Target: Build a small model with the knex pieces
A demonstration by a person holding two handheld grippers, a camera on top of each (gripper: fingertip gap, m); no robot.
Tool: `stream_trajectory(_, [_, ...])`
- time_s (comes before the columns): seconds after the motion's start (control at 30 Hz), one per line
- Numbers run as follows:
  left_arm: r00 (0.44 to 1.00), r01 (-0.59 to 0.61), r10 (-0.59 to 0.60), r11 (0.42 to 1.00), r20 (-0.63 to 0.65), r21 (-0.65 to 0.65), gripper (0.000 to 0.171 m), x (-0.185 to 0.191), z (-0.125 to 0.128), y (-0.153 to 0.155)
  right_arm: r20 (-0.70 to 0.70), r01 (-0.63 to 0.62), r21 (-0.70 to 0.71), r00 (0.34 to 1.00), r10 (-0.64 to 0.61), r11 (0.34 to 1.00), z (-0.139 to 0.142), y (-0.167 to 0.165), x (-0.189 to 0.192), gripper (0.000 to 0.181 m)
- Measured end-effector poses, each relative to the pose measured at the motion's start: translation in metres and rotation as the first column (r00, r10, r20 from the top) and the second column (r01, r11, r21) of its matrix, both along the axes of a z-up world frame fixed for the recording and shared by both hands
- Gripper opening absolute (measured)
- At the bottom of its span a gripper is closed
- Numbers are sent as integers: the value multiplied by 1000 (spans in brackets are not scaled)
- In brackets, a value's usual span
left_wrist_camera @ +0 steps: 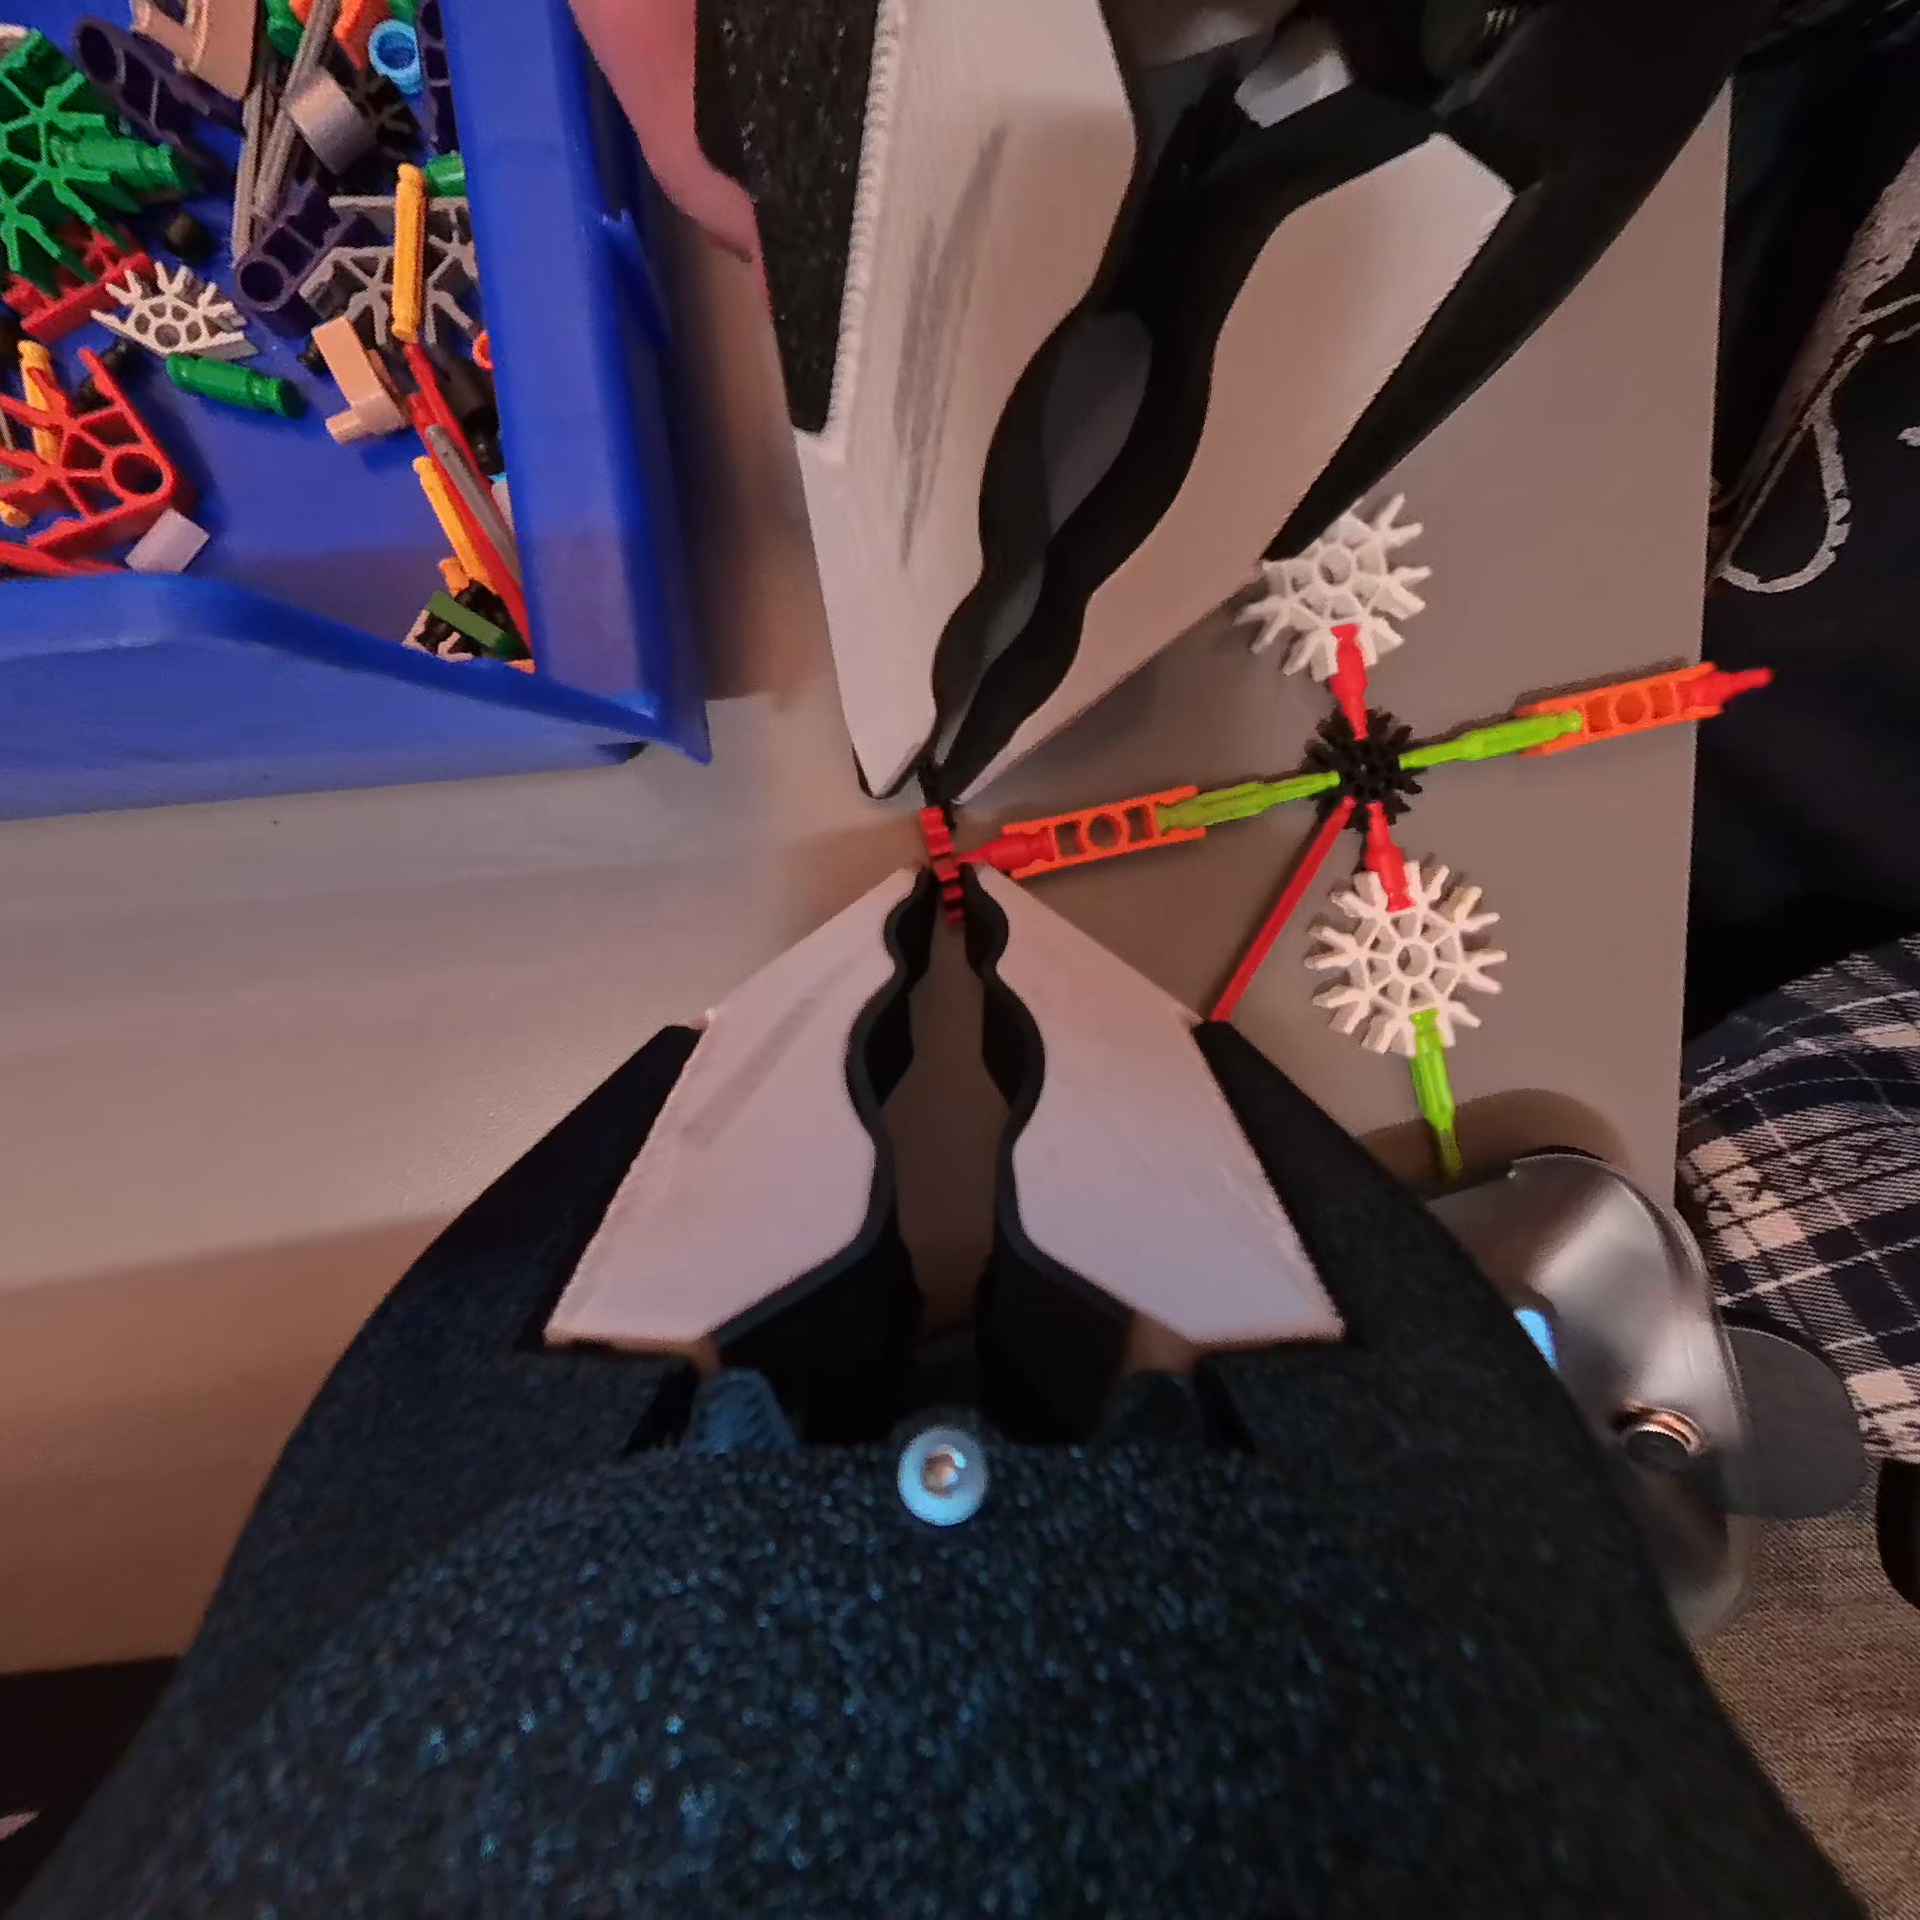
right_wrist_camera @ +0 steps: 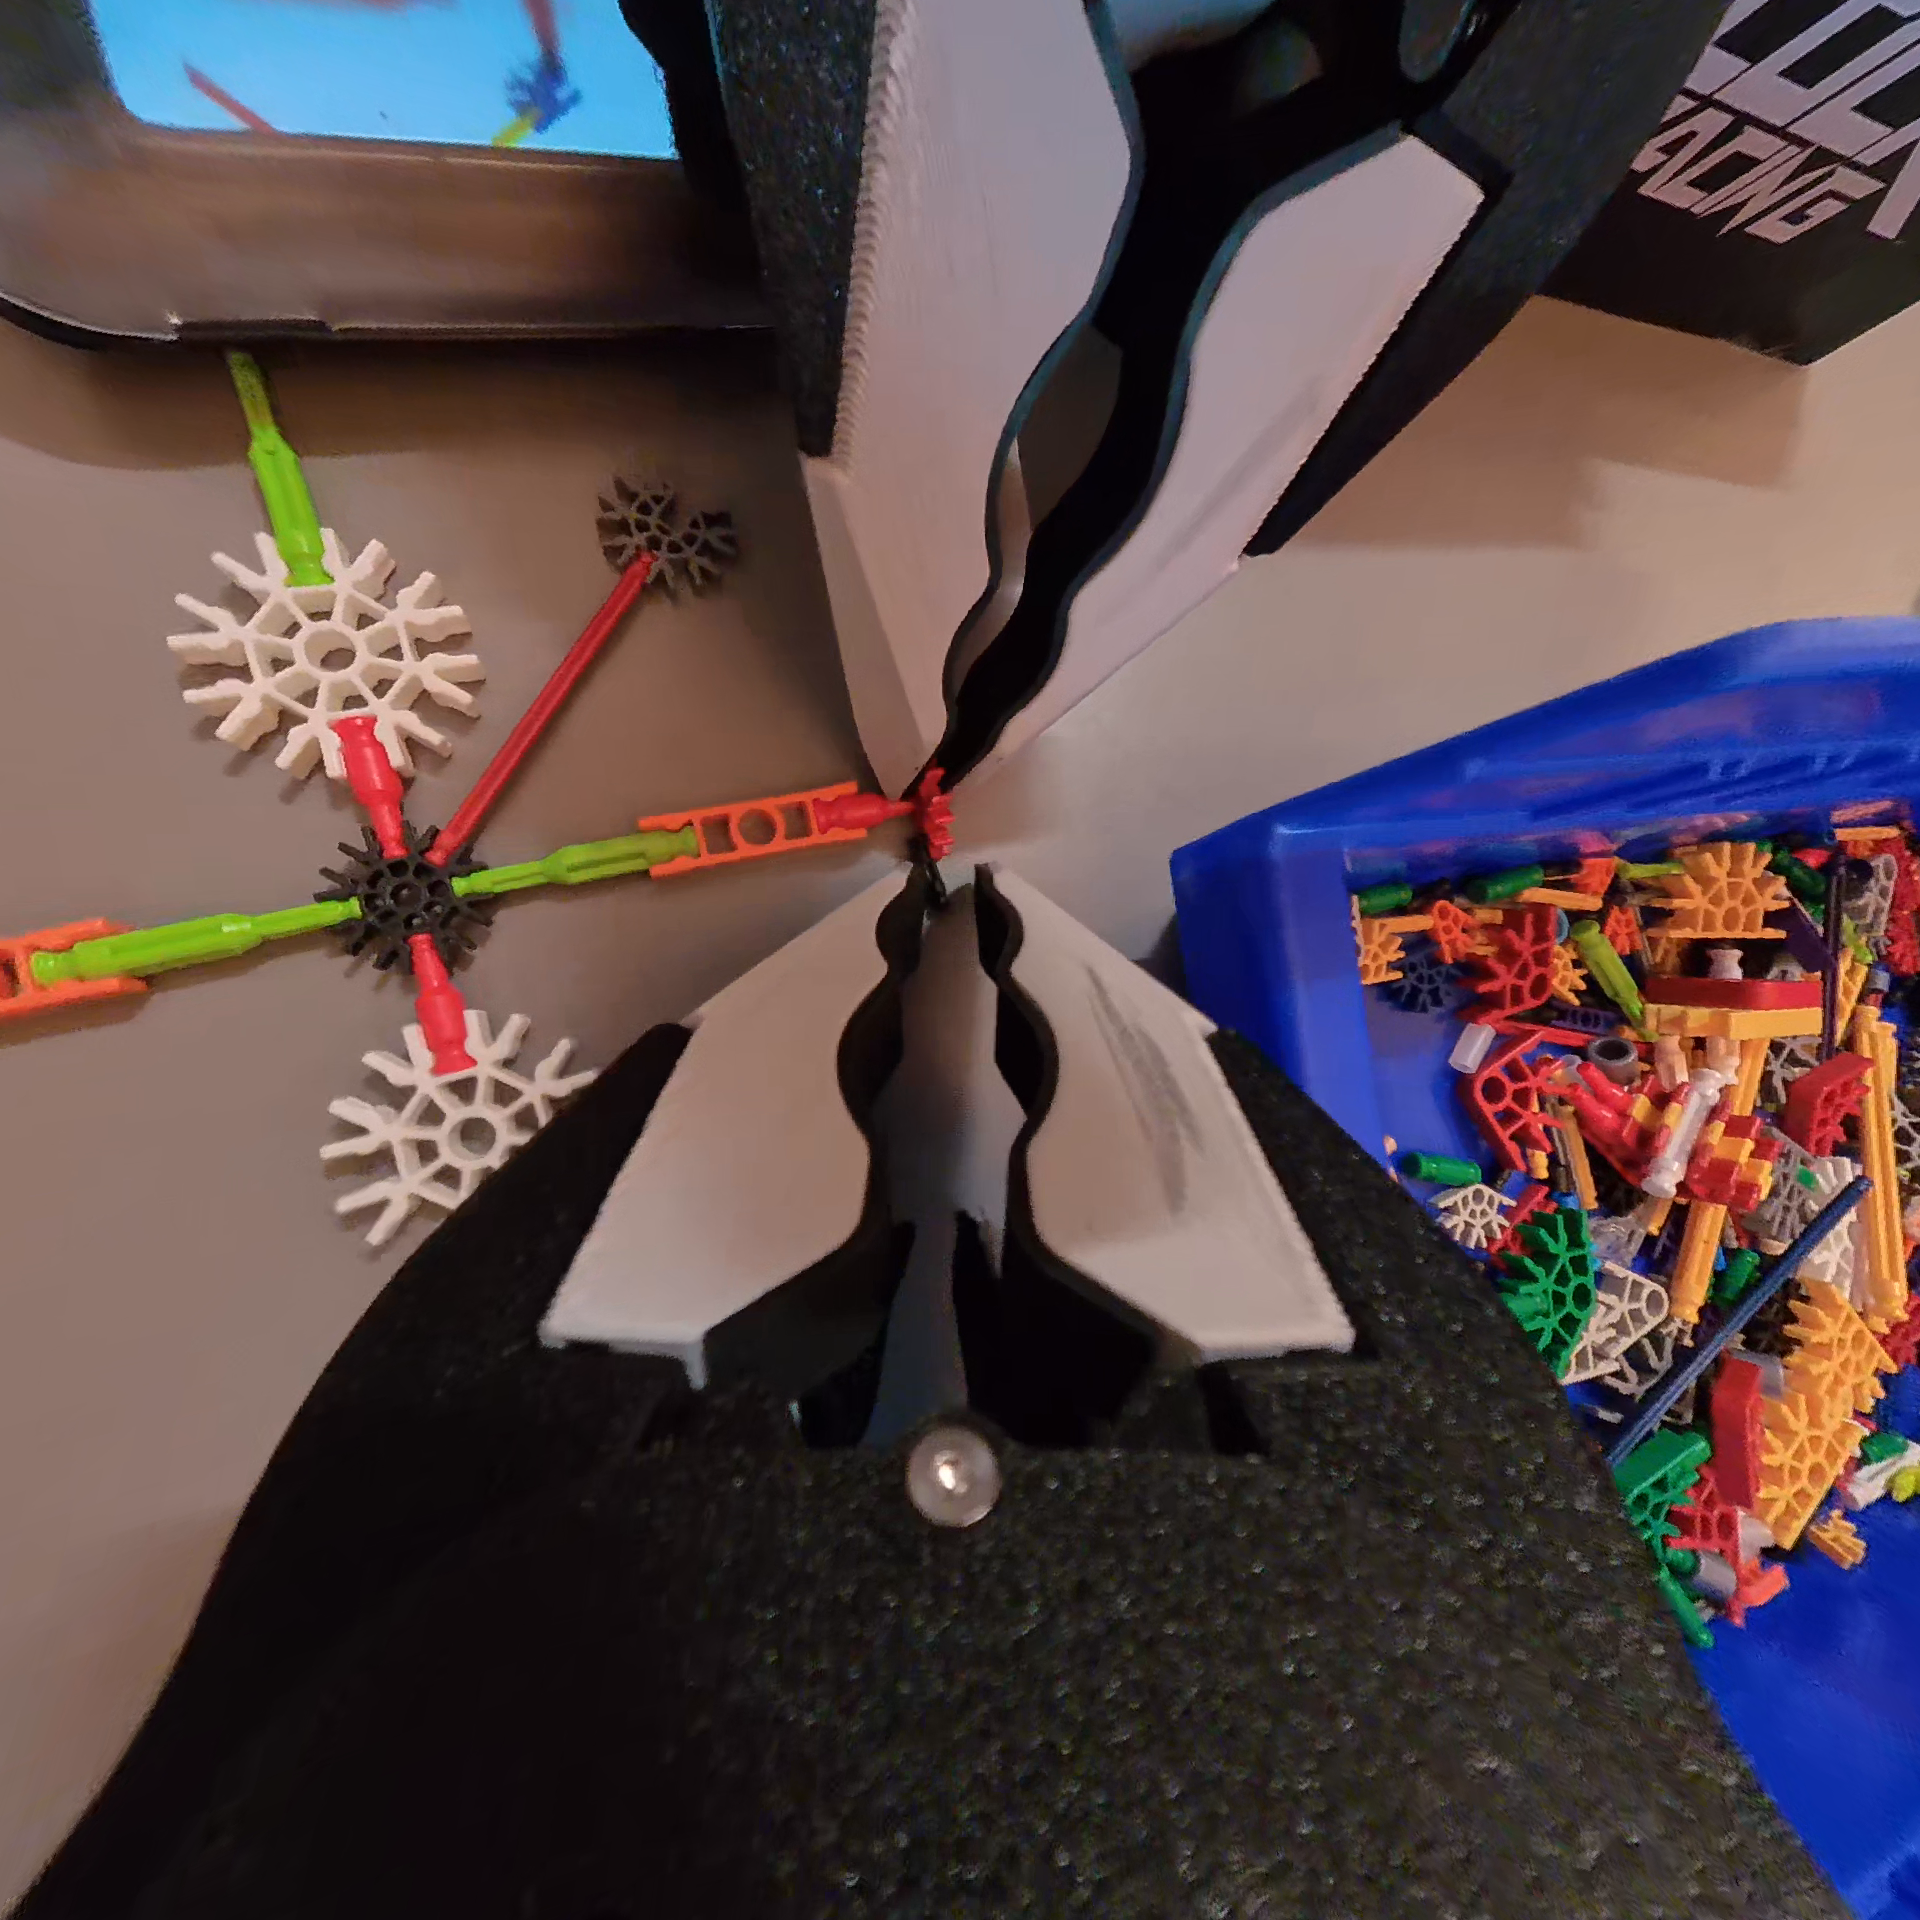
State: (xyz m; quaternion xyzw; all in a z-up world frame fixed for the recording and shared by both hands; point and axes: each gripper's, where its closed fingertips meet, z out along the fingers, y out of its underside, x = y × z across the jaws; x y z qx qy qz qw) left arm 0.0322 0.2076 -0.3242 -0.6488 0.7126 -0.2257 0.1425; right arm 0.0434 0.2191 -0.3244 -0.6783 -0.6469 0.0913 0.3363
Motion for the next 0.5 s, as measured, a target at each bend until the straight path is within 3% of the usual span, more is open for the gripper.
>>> stream_trajectory(0.5, [1000,21,-21,1000,0,15,3,3,0,-2,-31,-61,-30,998,60,998,0,-6,-5,7])
